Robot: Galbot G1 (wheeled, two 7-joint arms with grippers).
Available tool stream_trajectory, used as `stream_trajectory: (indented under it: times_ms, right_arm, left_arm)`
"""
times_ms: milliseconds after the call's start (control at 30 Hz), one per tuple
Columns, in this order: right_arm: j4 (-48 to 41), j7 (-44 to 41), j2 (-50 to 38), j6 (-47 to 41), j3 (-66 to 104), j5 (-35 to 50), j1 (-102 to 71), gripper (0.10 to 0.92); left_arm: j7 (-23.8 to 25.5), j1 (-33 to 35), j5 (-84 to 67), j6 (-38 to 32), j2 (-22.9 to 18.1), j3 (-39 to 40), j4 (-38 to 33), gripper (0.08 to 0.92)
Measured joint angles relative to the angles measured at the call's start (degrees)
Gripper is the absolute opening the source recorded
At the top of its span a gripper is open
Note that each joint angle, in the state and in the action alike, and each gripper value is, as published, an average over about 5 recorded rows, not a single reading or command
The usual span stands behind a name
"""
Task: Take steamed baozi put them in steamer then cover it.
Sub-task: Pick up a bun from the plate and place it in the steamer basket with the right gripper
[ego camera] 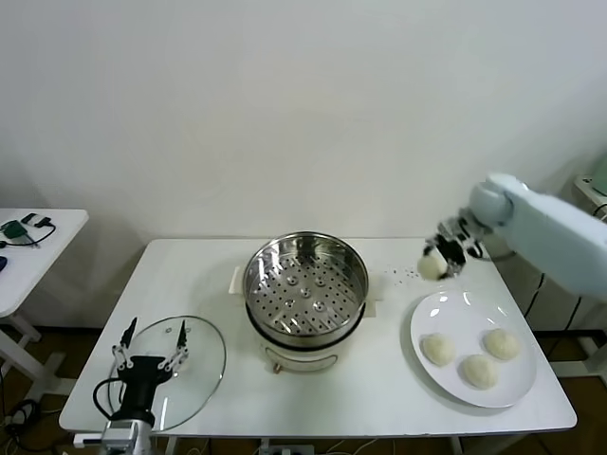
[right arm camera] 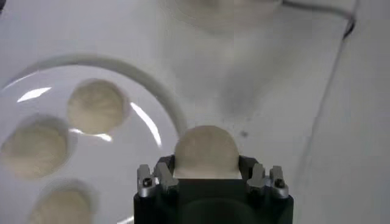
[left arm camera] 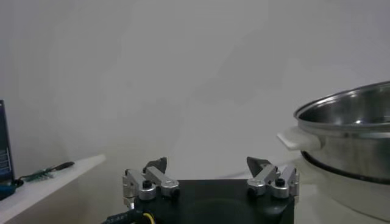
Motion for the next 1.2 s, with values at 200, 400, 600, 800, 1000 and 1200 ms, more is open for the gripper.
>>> stream_trajectory:
  times_ms: [200,400,600,800,1000,1200]
  right_arm:
    - [2.0,-0.1,7.0,5.9,-2.0,-2.6,3.4,0.679]
    - [2.2,-0.1,13.4,10.1,-2.3,-6.8,2.7,0.679]
    - [0.5,0.8,18.6,13.5,-1.7,-11.9,-0.6,0.679]
    - [-1.9,1.5,22.1,15.6,-1.1,-16.5,-4.3,0.684]
    - [-4.0,1.9,24.1,16.8,-1.0,-19.3,-7.2,0.689]
    - [-5.8,2.8,25.7,17.3,-0.5,-21.4,-9.1,0.72]
  left_arm:
    - [0.0,0.3,0.1,0.1,-0.1,0.3,-0.6,0.823]
    - [0.1,0.6,0.2,0.4,-0.1,0.3,-1.0,0.823]
    - [0.1,0.8,0.2,0.4,-0.3,0.3,-1.2,0.823]
    - [0.0,0.9,0.2,0.4,-0.1,0.1,-1.2,0.823]
    - [0.0,0.9,0.2,0.5,0.0,-0.1,-1.0,0.823]
    - [-0.1,1.1,0.1,0.5,0.0,-0.1,-0.7,0.823]
